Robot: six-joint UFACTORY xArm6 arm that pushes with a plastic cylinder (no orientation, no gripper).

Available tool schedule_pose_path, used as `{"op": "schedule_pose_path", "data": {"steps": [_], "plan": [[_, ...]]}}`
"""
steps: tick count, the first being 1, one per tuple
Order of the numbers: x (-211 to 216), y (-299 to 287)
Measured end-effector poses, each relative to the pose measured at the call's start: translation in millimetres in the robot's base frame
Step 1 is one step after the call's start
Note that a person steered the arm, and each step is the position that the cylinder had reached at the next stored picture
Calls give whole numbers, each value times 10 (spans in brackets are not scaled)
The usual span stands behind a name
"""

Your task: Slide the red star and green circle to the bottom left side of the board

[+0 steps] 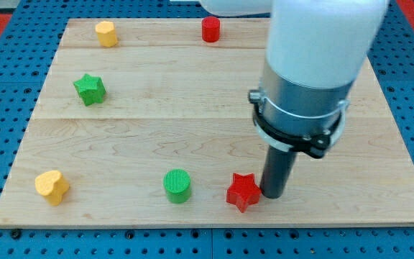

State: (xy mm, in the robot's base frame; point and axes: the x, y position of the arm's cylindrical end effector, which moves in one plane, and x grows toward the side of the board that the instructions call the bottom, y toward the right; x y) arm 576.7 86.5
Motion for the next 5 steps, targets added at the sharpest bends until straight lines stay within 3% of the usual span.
{"op": "schedule_pose_path", "data": {"steps": [1, 2, 3, 4, 5], "plan": [[13, -424], [103, -1297], [131, -1030], [416, -1104], [276, -1420]]}}
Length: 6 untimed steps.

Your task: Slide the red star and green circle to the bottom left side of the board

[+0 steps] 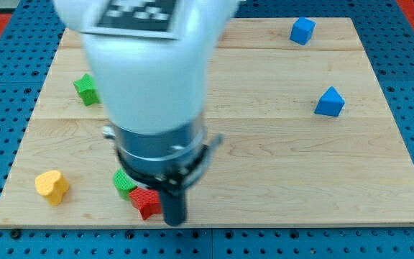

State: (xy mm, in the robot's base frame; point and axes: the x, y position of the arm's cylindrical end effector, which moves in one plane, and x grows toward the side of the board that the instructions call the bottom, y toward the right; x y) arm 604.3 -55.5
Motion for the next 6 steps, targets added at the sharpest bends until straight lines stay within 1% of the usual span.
{"op": "schedule_pose_path", "data": {"steps": [2, 3, 5, 6], "plan": [[-248, -831], [-292, -918], [-292, -902], [-742, -428]]}}
